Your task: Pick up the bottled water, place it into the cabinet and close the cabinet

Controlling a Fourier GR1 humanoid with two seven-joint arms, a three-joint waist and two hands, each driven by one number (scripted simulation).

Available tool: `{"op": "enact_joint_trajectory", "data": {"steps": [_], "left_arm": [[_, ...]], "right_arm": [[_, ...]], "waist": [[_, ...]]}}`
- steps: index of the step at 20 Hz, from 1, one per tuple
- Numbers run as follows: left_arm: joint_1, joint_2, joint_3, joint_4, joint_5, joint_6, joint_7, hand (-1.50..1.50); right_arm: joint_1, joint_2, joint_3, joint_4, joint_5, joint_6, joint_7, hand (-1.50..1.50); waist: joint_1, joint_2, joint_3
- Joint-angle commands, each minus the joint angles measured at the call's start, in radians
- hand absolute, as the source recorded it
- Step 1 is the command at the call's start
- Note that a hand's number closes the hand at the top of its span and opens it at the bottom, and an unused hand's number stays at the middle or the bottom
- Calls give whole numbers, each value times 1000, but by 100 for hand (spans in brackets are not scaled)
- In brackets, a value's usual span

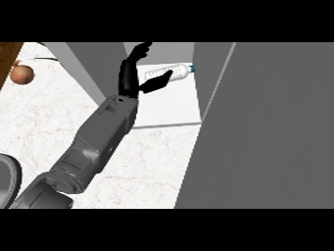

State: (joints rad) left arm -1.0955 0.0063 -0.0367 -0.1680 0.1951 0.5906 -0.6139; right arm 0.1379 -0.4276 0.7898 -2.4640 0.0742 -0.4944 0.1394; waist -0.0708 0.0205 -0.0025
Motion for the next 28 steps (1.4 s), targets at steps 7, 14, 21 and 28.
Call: {"op": "enact_joint_trajectory", "data": {"steps": [7, 14, 21, 28], "left_arm": [[65, -6, 46, -95, 99, -310, -162, 150], [113, -6, -15, -182, 183, -512, -90, 150], [255, -6, -92, -377, 258, -620, -12, 150], [462, 25, -147, -640, 312, -623, 54, 150]], "right_arm": [[12, -18, 21, -78, 38, -2, 66, -150], [25, -51, 28, -134, 95, -37, 111, -150], [48, -101, -52, -141, 49, -61, 79, -150], [45, -108, -2, -76, 63, -64, 43, -150]], "waist": [[27, -13, 1], [46, -27, 1], [89, -42, 2], [119, -49, 2]]}}
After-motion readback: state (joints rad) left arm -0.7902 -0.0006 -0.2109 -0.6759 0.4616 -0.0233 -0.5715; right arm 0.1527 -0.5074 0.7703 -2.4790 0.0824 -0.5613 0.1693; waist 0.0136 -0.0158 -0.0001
